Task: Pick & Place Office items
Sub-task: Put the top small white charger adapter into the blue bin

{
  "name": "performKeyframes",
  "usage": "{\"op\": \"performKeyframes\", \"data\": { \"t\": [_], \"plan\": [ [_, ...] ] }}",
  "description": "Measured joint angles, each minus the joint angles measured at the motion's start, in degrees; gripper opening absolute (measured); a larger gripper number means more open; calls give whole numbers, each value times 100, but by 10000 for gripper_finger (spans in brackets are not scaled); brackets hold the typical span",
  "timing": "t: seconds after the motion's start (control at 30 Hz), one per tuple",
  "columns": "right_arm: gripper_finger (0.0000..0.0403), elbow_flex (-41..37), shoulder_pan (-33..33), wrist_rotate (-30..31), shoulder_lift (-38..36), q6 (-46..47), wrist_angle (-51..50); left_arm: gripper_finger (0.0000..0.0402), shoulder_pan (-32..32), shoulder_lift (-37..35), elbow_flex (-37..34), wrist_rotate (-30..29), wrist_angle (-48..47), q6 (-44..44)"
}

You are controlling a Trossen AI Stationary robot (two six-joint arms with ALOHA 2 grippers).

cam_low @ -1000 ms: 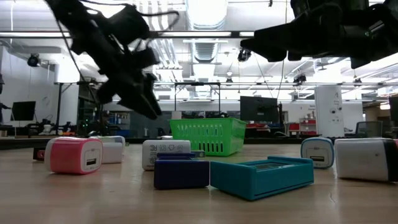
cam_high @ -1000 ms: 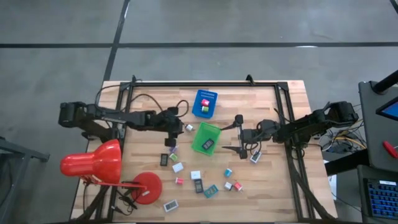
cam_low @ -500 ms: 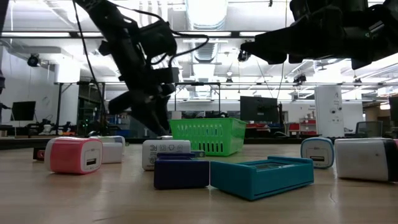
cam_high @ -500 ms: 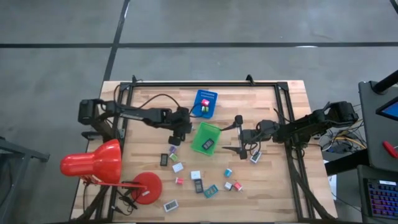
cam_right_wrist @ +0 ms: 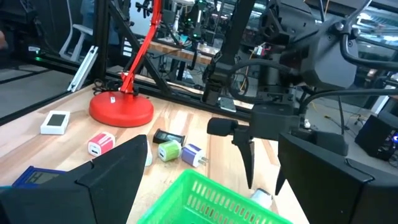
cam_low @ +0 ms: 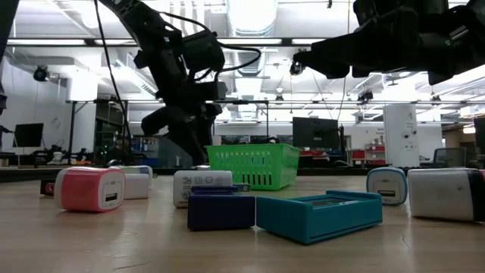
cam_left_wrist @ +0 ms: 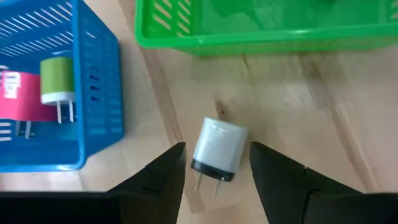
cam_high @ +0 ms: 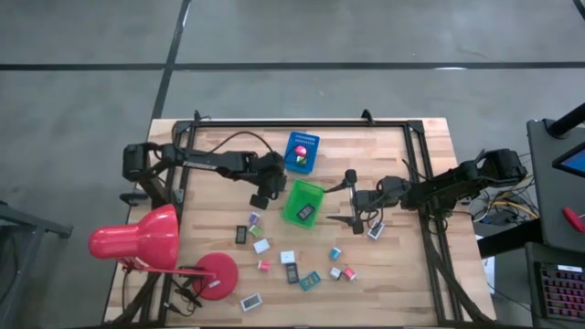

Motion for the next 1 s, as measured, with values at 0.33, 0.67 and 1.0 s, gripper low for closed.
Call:
{"op": "performKeyframes", "data": {
  "t": [0.33,0.67,1.0],
  "plan": [
    [352,0,0,2,2,13,6,182,63,42,-7,244,44,-4],
    [352,-2,-1,2,2,26,22,182,80,583,287,245,-28,49],
    [344,-4,-1,4,3,66,22,181,149,789,315,250,-153,14]
  ]
}}
